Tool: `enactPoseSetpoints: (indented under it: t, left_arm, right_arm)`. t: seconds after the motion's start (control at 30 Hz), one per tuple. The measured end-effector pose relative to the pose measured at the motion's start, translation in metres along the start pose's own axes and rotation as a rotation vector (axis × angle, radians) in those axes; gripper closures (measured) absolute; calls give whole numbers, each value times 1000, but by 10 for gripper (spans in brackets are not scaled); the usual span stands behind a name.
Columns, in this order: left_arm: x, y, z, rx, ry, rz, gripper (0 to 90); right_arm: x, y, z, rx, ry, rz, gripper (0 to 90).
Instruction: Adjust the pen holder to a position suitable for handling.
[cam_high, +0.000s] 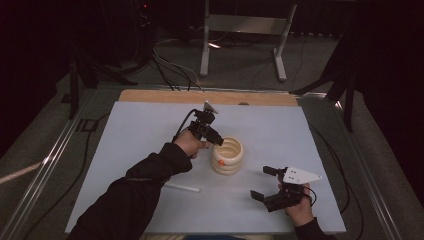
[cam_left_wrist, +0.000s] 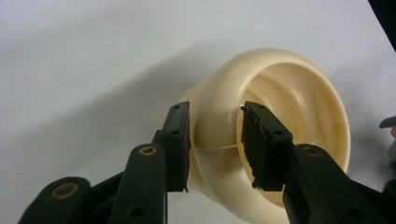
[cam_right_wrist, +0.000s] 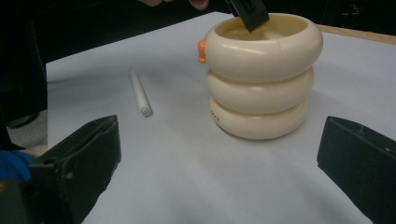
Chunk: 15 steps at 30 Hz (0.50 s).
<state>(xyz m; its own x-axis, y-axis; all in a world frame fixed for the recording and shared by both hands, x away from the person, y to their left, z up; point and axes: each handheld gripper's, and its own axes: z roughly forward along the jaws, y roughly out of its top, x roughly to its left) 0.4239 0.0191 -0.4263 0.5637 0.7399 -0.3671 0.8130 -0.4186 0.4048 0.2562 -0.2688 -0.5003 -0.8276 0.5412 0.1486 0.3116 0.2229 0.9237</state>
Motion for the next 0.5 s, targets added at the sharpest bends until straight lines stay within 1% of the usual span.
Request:
enactPoseSetpoints:
  t: [0.07,0.17,0.2,0.27,0.33,0.4,0.43,0.47,0.5]
  left_arm:
    - [0,1,-5,-9,7,7,631]
    - [1,2,-12,-23,4,14,619]
    - [1,2,-14,-24,5,24,619]
    - [3,2,-19,-35,-5,27,604]
    - [4,1,-24,-41,-1,44,600]
    - [5,0,-28,-48,-10,44,584]
    - [6,-1,-30,-49,-4,55,582]
    - [7,-1,-32,-46,-2,66,554]
    - [8,-3,-34,-51,-15,60,548]
  right_arm:
    - [0,0,0,0,1,-1,0]
    - [1,0,0,0,1,-1,0]
    - [1,0,0,0,1,-2,0]
    - [0,0,0,-1,1,0,0]
    - [0,0,0,-2,3,2,0]
    - [0,0,0,-1,1,-1,0]
    - [0,0,0,-2,3,0,0]
    - [0,0,0,-2,3,0,0]
    - [0,0,0,0,2,0,0]
